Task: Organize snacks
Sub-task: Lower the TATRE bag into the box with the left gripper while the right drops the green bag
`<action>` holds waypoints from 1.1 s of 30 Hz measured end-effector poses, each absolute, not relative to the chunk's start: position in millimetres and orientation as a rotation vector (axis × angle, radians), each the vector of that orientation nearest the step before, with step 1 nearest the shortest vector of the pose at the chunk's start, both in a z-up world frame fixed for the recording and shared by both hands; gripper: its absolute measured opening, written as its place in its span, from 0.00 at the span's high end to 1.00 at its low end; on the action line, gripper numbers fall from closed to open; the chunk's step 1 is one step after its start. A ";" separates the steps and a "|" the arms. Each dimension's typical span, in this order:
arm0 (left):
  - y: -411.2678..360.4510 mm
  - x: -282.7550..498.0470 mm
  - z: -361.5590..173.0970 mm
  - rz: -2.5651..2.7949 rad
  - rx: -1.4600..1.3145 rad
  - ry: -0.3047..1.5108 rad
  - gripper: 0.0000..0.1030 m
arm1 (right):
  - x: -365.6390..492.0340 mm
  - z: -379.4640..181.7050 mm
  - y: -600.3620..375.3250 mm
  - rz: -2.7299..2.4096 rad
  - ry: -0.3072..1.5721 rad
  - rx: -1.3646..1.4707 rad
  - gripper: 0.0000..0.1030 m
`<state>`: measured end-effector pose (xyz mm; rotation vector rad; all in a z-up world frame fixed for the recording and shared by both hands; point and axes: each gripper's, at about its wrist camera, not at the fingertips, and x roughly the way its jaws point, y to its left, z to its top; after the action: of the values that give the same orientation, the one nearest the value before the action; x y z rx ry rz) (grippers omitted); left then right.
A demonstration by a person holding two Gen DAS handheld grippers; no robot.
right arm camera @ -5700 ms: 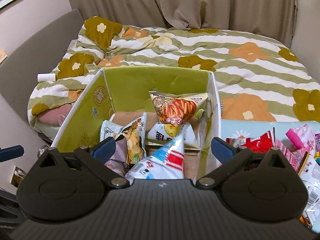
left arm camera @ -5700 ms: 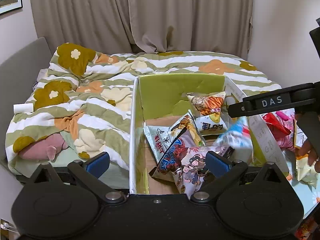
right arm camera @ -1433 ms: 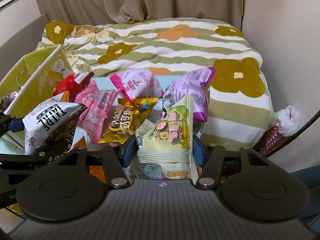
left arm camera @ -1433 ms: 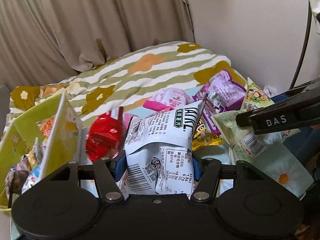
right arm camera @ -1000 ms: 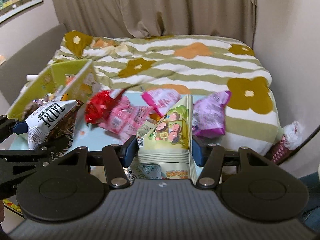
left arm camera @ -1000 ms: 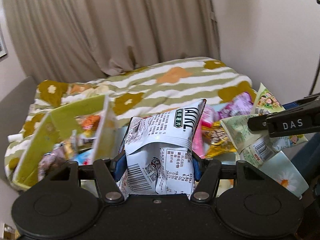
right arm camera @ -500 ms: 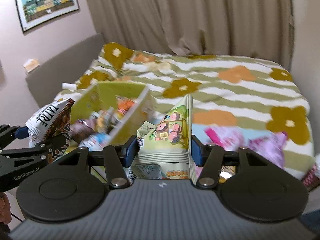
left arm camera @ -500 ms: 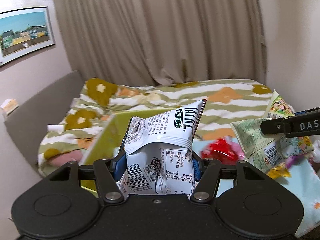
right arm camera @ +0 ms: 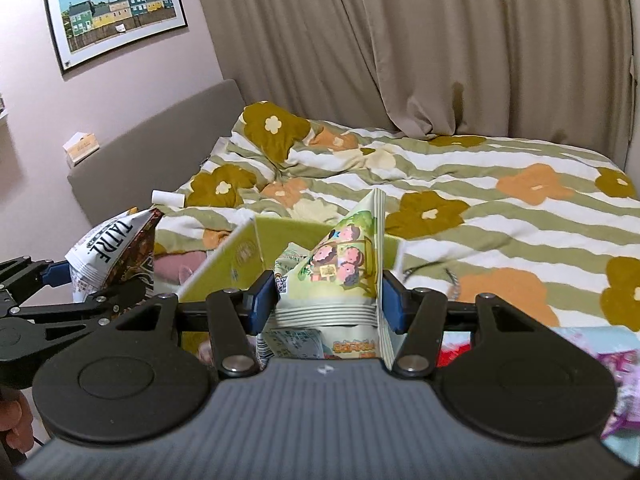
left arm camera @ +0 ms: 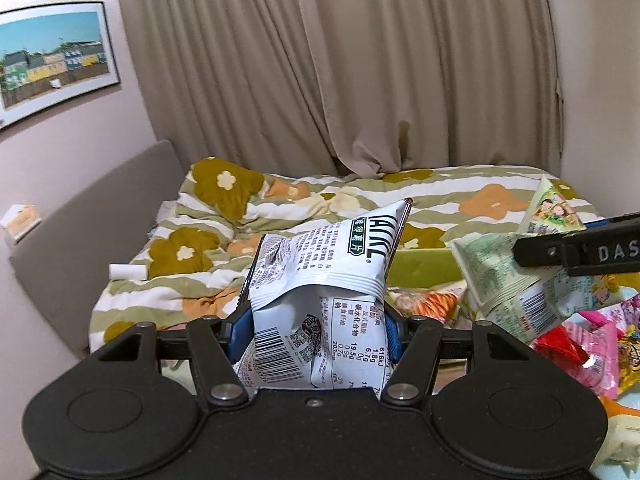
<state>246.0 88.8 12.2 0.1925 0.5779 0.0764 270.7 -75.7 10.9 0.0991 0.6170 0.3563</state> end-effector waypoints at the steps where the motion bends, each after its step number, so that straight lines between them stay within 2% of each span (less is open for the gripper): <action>1: 94.6 254.7 11.6 0.063 0.193 0.584 0.36 | 276.9 10.4 -67.8 0.349 0.620 0.100 0.32; 14: 124.3 370.3 -31.7 -0.172 0.181 0.700 0.35 | 340.2 -23.1 -15.2 0.187 0.719 0.131 0.32; 16: 123.6 379.8 -39.3 -0.202 0.156 0.725 0.30 | 344.1 -27.8 -14.3 0.163 0.734 0.131 0.32; 18: 121.8 382.5 -43.6 -0.235 0.130 0.740 0.08 | 347.8 -31.7 -13.9 0.146 0.749 0.131 0.32; 20: 121.9 380.9 -45.0 -0.213 0.144 0.728 0.00 | 349.3 -34.8 -14.9 0.133 0.759 0.130 0.32; 33: 142.6 327.1 -40.6 -0.132 0.087 0.750 0.00 | 335.8 -36.4 -23.3 0.166 0.770 0.128 0.32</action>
<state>327.1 142.6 -40.6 0.0873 0.7502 -0.1315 335.8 -23.3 -36.4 0.1279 0.7696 0.1656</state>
